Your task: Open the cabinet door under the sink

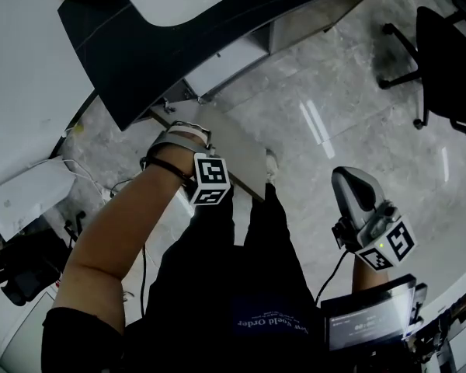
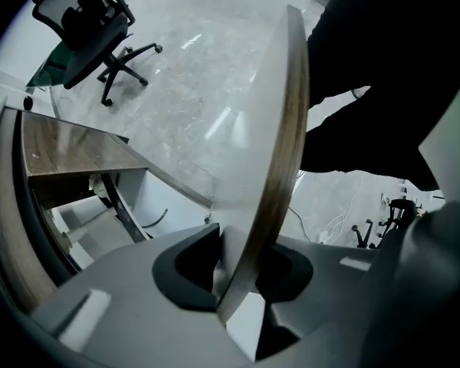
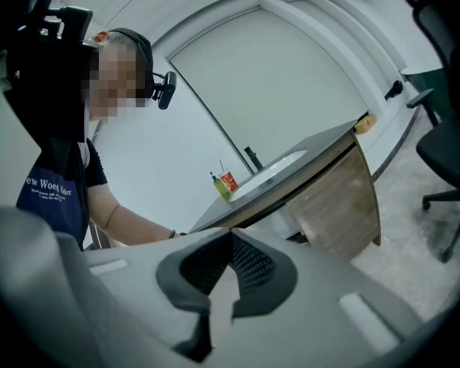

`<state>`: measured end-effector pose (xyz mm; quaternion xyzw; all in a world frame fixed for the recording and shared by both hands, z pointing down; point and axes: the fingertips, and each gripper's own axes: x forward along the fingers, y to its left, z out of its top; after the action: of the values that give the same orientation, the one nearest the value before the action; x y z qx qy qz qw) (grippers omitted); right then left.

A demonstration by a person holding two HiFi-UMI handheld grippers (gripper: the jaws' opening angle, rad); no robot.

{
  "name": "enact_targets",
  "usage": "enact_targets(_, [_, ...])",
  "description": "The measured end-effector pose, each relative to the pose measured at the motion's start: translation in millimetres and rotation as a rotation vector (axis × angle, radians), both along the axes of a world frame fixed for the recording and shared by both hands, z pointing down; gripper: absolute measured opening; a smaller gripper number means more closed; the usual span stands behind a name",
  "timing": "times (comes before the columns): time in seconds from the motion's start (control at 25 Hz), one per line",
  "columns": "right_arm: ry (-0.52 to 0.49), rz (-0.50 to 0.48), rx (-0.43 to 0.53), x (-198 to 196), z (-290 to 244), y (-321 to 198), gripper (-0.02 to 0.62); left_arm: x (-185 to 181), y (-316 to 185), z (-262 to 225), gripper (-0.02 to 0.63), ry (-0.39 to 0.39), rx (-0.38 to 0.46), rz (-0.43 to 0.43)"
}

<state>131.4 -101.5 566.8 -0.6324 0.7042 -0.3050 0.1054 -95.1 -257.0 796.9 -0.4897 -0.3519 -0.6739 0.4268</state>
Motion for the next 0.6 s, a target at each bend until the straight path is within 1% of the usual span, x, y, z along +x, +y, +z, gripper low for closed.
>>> enact_targets(0.12, [0.004, 0.015, 0.008, -14, -1, 3, 0.002, -15, 3, 2, 0.094, -0.016, -0.019, 0.027])
enact_targets(0.28, [0.017, 0.048, 0.002, -36, -5, 0, 0.002, -30, 4, 2, 0.1, -0.007, -0.03, 0.106])
enact_targets(0.36, [0.024, 0.071, -0.001, -50, -7, -4, 0.002, -39, 4, 2, 0.1, -0.006, -0.034, 0.167])
enact_targets(0.52, [0.028, 0.143, -0.011, -84, -11, -9, 0.002, -61, 2, 3, 0.102, -0.003, -0.044, 0.33])
enact_targets(0.6, [0.026, 0.172, -0.018, -101, -12, -12, 0.002, -67, 1, 4, 0.101, 0.014, -0.054, 0.375])
